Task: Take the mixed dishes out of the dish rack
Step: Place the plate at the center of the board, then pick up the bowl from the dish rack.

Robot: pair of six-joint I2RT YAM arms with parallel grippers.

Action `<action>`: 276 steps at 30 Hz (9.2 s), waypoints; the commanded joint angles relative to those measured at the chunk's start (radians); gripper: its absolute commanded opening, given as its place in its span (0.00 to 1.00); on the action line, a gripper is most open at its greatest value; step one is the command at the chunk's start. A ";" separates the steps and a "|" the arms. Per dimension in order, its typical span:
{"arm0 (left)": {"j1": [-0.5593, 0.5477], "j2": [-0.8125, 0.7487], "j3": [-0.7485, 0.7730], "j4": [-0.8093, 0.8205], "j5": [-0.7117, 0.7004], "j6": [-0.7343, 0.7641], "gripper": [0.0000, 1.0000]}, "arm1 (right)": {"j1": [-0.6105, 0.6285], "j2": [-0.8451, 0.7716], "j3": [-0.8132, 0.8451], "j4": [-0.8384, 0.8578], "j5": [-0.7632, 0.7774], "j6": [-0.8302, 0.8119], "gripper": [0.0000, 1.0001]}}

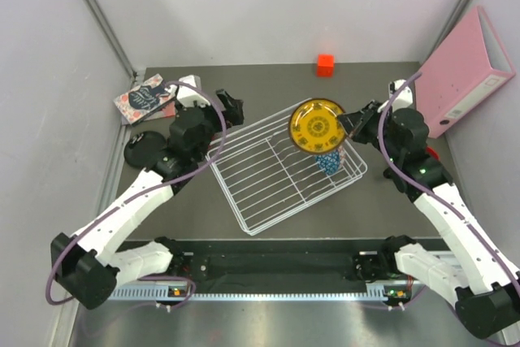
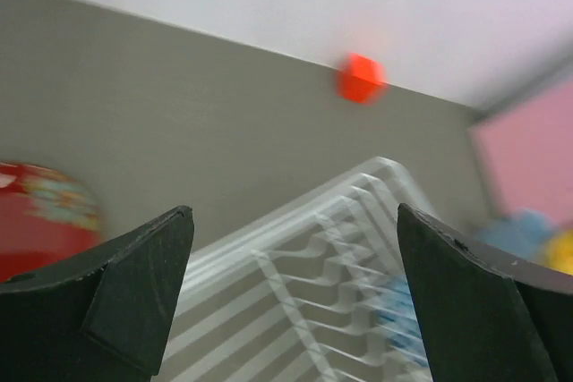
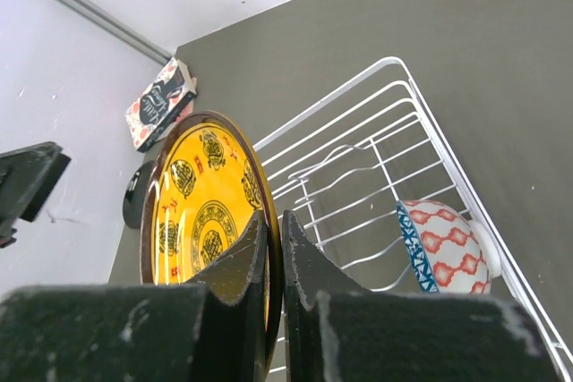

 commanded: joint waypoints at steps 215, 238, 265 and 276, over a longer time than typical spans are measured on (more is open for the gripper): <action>-0.119 -0.020 -0.004 -0.240 0.294 -0.141 0.99 | 0.332 0.343 0.074 -0.312 0.759 -0.321 0.60; -0.119 -0.083 -0.093 -0.224 0.285 -0.164 0.99 | 0.360 0.534 0.058 -0.260 0.794 -0.289 0.18; -0.118 -0.037 -0.103 -0.181 0.306 -0.195 0.99 | 0.427 0.247 0.292 -0.371 0.689 -0.225 0.00; -0.119 -0.020 -0.099 -0.166 0.308 -0.203 0.99 | 0.427 0.219 0.258 -0.351 0.675 -0.206 0.00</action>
